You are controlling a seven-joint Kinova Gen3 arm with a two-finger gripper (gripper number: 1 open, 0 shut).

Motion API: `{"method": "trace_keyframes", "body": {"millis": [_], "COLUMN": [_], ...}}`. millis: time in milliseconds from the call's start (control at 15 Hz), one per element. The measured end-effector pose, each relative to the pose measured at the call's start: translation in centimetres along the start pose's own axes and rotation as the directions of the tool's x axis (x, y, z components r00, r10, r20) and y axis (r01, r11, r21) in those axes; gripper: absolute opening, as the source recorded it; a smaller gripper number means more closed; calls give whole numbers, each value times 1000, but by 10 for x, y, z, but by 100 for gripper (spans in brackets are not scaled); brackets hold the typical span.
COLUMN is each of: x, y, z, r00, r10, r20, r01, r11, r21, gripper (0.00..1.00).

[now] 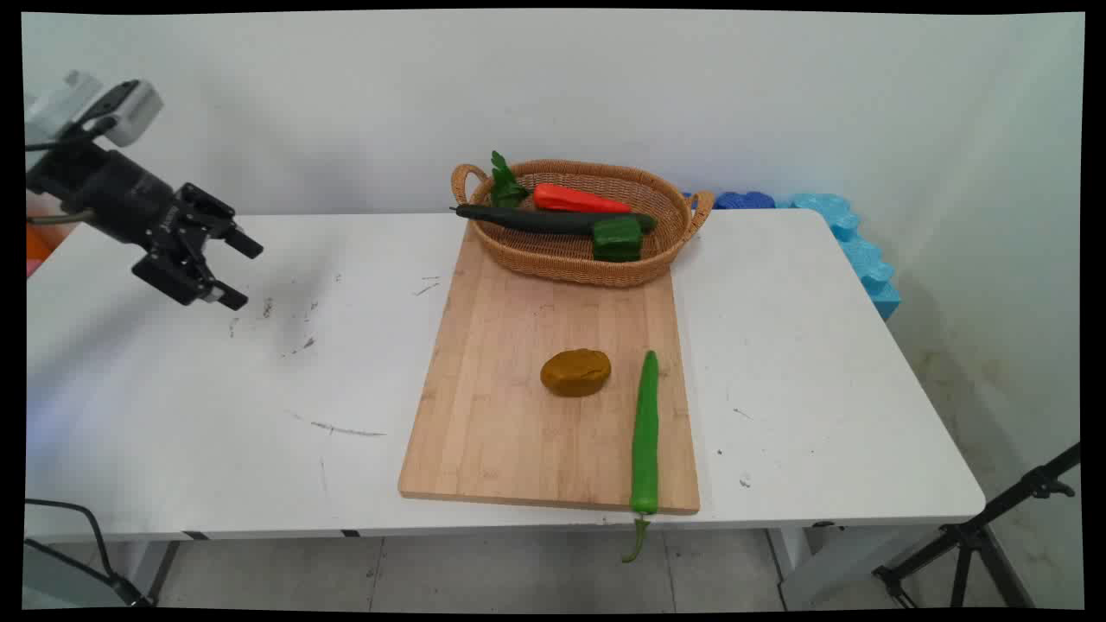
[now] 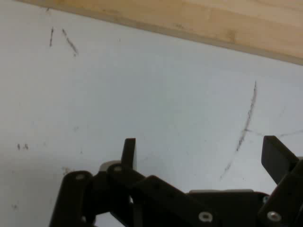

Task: Pick up the potato from the cutting board

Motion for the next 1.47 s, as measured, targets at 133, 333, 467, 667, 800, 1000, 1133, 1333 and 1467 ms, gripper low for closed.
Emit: {"method": "trace_keyframes", "body": {"millis": [133, 333, 467, 667, 800, 1000, 1133, 1333, 1467], "x": [11, 35, 50, 74, 89, 113, 131, 153, 164], "y": [2, 10, 17, 28, 35, 45, 51, 57, 60], "z": [9, 29, 45, 72, 91, 123, 145, 175, 191], "r00": [1000, 999, 998, 997, 997, 996, 996, 996, 996], "r10": [18, 48, 63, 77, 82, 87, 88, 84, 77], "r20": [6, 11, 14, 15, 12, -4, -17, -38, -48], "r01": [-18, -48, -62, -77, -82, -87, -90, -87, -82], "r11": [1000, 999, 997, 996, 995, 993, 992, 992, 992], "r21": [-6, -25, -36, -51, -59, -76, -84, -94, -98], "gripper": [100, 100, 100, 100, 100, 100, 100, 100, 100]}}
